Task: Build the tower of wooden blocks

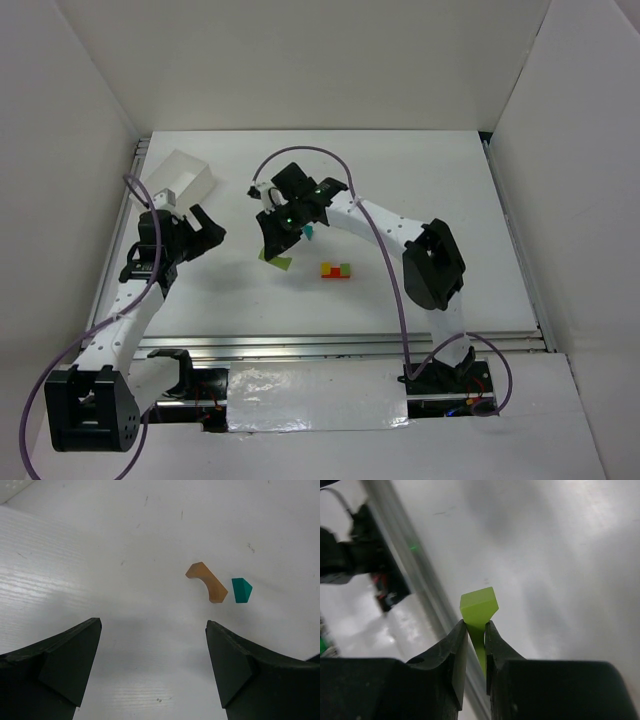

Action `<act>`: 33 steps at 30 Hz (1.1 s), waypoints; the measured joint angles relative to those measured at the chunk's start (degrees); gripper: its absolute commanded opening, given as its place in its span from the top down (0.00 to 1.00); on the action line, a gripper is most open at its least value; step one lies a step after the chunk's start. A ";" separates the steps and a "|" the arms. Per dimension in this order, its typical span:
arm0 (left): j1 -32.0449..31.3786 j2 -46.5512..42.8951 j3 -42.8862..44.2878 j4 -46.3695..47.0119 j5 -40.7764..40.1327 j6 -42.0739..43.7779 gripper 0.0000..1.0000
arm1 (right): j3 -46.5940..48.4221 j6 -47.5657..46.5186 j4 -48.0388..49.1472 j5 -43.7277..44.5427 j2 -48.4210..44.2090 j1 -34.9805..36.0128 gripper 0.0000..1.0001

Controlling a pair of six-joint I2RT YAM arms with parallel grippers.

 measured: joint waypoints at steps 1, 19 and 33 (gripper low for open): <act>0.00 -0.11 -0.15 -0.17 -0.20 -0.50 0.01 | -0.50 0.96 -0.07 -3.21 -0.35 0.00 0.92; 0.09 -8.68 -3.69 -2.10 1.77 -6.93 0.01 | -0.44 8.96 -0.92 -28.76 14.32 2.64 0.91; 0.09 -8.68 -4.98 -1.70 3.72 -7.45 0.01 | 2.97 10.12 0.07 -28.57 21.29 2.29 0.92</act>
